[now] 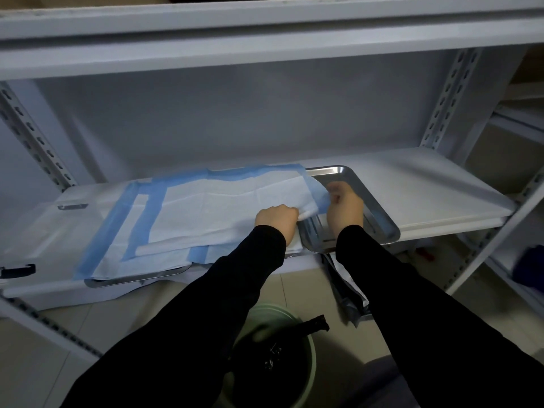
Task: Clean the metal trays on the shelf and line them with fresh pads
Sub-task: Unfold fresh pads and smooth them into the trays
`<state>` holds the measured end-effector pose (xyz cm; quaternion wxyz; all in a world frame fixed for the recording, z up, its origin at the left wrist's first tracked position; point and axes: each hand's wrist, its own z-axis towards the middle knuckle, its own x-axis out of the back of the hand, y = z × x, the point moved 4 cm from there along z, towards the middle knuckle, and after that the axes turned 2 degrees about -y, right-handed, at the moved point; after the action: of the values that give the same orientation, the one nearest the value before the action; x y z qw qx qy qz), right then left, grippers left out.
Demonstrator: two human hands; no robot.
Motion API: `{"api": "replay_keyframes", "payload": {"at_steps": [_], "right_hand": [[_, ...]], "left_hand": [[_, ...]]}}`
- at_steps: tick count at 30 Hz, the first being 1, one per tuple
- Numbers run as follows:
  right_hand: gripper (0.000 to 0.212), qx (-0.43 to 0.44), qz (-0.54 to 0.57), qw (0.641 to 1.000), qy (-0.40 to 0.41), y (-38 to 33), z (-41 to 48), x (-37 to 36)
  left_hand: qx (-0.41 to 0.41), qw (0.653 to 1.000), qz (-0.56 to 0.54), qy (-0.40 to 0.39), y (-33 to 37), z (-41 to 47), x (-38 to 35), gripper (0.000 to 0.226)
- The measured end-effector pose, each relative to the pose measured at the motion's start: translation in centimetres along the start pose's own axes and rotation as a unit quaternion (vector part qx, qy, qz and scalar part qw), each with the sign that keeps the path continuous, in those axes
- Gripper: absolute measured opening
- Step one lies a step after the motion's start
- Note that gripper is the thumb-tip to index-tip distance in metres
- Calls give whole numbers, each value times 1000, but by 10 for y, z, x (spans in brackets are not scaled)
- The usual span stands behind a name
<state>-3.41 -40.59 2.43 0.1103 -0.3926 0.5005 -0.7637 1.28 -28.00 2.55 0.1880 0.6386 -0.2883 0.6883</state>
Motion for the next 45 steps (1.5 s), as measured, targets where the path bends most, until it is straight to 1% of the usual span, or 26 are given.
{"api": "replay_keyframes", "payload": {"at_steps": [3,5,7,8,10,13,15,17,19,20,21,24,26,27,29,31,34,35,37,38,40,42,45], "right_hand": [[38,-36,139,990,7,-2,-1,6],[43,-58,170,983,-26,0,-3,3],[53,-74,141,984,-74,5,-4,-3],[54,-76,119,986,-93,8,-5,-7],[43,-62,86,988,-110,13,-4,-15],[18,-16,59,992,-106,10,-2,-19],[12,10,58,993,-104,5,-1,-18],[16,18,83,991,-102,-1,-2,-17],[28,3,127,987,-94,-4,-2,-17],[30,-7,145,985,-92,-4,-2,-17],[29,-13,156,983,-94,-5,-2,-17],[14,-4,157,983,-96,-4,1,-20],[20,5,146,985,-92,-5,2,-20],[17,9,137,986,-90,-5,2,-20],[6,15,123,989,-84,-6,3,-19],[16,24,108,992,-62,-5,4,-17],[23,25,93,995,-35,-2,4,-15],[22,21,109,993,-44,-2,4,-16],[12,8,168,982,-83,-4,0,-20],[9,9,178,979,-98,-6,-1,-21],[14,22,165,980,-106,-7,-1,-21],[15,26,152,985,-81,-5,0,-18],[31,30,78,996,-17,-2,4,-13]], "left_hand": [[15,1000,-22,0,-3,1,-2,25],[29,998,-47,4,-6,1,-2,26],[38,997,-61,8,-7,1,0,26],[41,997,-64,8,-6,1,2,27],[41,997,-70,6,-5,1,4,28],[39,997,-70,8,-5,0,6,29],[39,997,-59,8,-5,-1,6,28],[41,998,-55,7,-4,-2,7,28],[46,997,-63,10,-4,-2,9,28],[49,996,-68,11,-5,-2,10,28],[50,996,-74,11,-5,-2,11,27],[46,995,-92,13,-7,-4,12,29],[38,995,-88,14,-7,-5,13,31],[38,996,-80,13,-7,-5,13,30],[51,997,-63,7,-10,-4,13,26],[63,996,-58,6,-12,-3,13,22],[63,996,-59,11,-13,-2,16,19],[61,996,-61,13,-12,-2,17,19],[61,996,-65,17,-11,-2,18,19],[62,996,-65,18,-10,-2,19,19],[63,996,-63,21,-11,-2,18,20],[62,996,-62,23,-13,-3,17,19],[54,996,-62,29,-13,-4,19,20]]}}
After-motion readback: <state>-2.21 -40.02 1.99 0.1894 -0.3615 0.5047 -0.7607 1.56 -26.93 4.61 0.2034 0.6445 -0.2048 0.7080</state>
